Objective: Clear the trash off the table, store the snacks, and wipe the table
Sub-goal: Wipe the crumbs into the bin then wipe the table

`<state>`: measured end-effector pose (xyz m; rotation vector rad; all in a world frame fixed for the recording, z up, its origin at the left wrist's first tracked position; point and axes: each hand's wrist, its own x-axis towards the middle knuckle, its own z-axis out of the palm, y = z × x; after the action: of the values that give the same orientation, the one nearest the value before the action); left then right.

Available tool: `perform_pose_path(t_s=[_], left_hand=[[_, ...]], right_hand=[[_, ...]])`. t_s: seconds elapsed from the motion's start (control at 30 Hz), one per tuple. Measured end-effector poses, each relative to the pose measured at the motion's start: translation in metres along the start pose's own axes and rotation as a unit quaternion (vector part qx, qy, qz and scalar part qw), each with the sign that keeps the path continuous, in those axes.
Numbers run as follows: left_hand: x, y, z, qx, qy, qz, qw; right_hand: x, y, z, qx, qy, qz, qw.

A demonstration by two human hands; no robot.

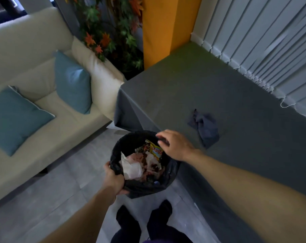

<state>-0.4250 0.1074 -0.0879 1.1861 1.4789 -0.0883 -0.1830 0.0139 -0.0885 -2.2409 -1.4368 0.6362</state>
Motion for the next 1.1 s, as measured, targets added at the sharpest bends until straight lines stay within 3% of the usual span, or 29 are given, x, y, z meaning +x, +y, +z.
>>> perform_pose_path(t_s=[0.1, 0.23, 0.37, 0.43, 0.53, 0.63, 0.73, 0.97, 1.1], left_hand=[[-0.002, 0.003, -0.025, -0.031, -0.005, 0.015, 0.999], [-0.003, 0.009, -0.068, -0.052, -0.007, 0.034, 0.998], [-0.001, 0.017, -0.108, -0.037, 0.001, 0.064, 0.997], [0.002, 0.019, -0.128, 0.024, 0.032, 0.104, 0.994], [0.005, 0.024, -0.155, 0.152, 0.1, 0.21, 0.961], [0.007, 0.033, -0.179, 0.211, 0.147, 0.256, 0.932], [0.005, 0.041, -0.202, 0.263, 0.149, 0.309, 0.902], [-0.001, 0.049, -0.254, 0.329, 0.179, 0.307, 0.875], [-0.001, 0.052, -0.275, 0.32, 0.178, 0.306, 0.879]], right_hand=[[0.005, -0.02, 0.019, -0.071, -0.089, 0.034, 0.993], [0.012, -0.045, 0.032, -0.116, -0.133, 0.102, 0.979], [0.02, -0.079, 0.032, -0.104, -0.103, 0.12, 0.982], [0.026, -0.095, 0.03, -0.098, -0.09, 0.116, 0.984], [0.037, -0.121, 0.026, -0.094, -0.066, 0.101, 0.988], [0.049, -0.152, 0.02, -0.106, -0.052, 0.094, 0.988], [0.061, -0.179, 0.016, -0.113, -0.04, 0.084, 0.989], [0.074, -0.231, 0.006, -0.127, -0.021, 0.053, 0.99], [0.08, -0.253, 0.003, -0.138, -0.018, 0.031, 0.99]])
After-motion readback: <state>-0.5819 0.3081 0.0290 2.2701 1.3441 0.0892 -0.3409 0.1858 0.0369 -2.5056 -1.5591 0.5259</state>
